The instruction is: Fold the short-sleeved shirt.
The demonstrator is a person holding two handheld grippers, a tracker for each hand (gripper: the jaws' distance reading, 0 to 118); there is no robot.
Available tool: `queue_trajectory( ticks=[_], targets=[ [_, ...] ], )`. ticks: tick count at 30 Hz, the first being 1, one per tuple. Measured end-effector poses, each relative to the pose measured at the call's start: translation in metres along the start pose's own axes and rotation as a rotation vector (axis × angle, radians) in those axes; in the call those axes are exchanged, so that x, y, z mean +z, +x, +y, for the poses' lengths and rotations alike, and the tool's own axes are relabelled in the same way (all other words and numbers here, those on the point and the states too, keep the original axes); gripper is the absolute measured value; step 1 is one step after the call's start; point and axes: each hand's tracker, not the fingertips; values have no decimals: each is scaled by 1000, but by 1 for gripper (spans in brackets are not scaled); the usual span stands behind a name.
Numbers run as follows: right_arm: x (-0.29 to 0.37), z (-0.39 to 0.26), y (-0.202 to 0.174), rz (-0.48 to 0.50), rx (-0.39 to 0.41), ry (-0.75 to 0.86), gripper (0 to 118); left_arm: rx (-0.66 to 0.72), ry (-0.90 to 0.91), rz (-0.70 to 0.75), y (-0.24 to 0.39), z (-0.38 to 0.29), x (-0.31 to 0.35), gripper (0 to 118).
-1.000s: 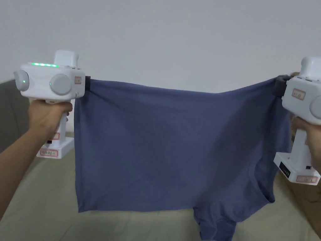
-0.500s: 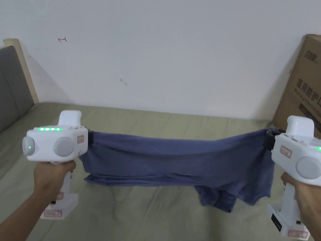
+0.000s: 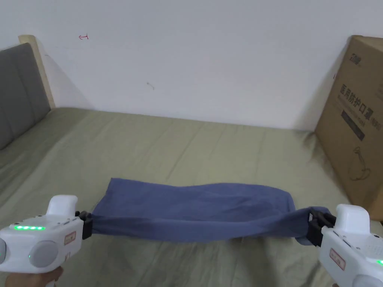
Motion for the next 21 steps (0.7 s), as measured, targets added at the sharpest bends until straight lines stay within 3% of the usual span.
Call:
queue_trajectory(
  ticks=[6, 10, 15, 21],
  targets=[
    [74, -56, -7, 7, 14, -76, 1, 7, -45, 4, -15, -71, 50, 1],
    [106, -91, -4, 11, -40, -131, 1, 48, -99, 14, -25, -109, 70, 1],
    [122, -131, 1, 12, -111, -224, 1, 23, -159, 32, -33, -147, 84, 1],
    [118, -175, 0, -16, -138, -378, 1, -28, -234, 72, -34, -171, 76, 1]
  ],
)
